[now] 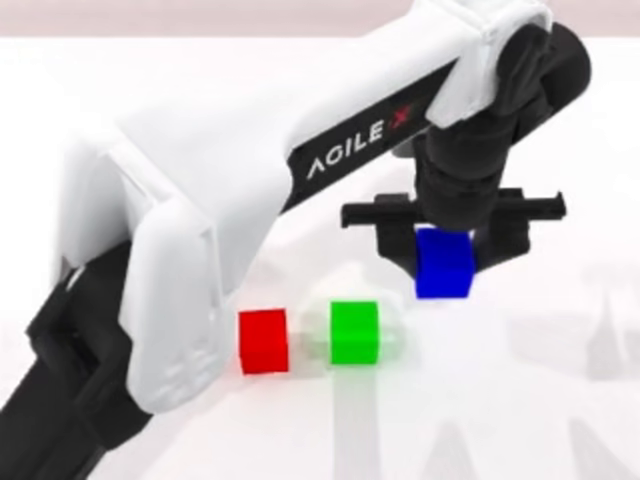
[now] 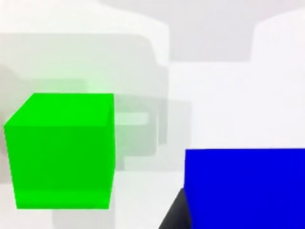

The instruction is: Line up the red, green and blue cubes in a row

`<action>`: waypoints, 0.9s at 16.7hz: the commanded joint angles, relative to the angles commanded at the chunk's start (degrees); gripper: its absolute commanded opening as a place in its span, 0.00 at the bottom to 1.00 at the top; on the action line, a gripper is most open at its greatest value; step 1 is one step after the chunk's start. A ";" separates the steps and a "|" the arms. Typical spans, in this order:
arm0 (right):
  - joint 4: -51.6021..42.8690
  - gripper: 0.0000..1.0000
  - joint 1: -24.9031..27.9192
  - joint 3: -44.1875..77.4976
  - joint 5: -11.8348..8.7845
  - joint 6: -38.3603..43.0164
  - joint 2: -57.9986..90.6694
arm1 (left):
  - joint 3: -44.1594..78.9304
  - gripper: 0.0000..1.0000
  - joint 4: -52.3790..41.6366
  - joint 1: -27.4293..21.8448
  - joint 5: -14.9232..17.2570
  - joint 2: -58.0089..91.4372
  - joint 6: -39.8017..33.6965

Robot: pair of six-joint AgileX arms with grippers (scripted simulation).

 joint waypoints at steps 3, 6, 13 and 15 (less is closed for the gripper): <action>0.00 1.00 0.00 0.00 0.00 0.00 0.00 | 0.62 0.00 -0.29 -0.43 0.00 0.33 -0.62; 0.00 1.00 0.00 0.00 0.00 0.00 0.00 | 0.31 0.00 0.05 -0.20 0.00 0.08 -0.44; 0.00 1.00 0.00 0.00 0.00 0.00 0.00 | -14.16 0.00 13.52 -0.34 -0.02 -0.60 -0.62; 0.00 1.00 0.00 0.00 0.00 0.00 0.00 | -16.70 0.00 16.07 -0.45 -0.02 -0.65 -0.66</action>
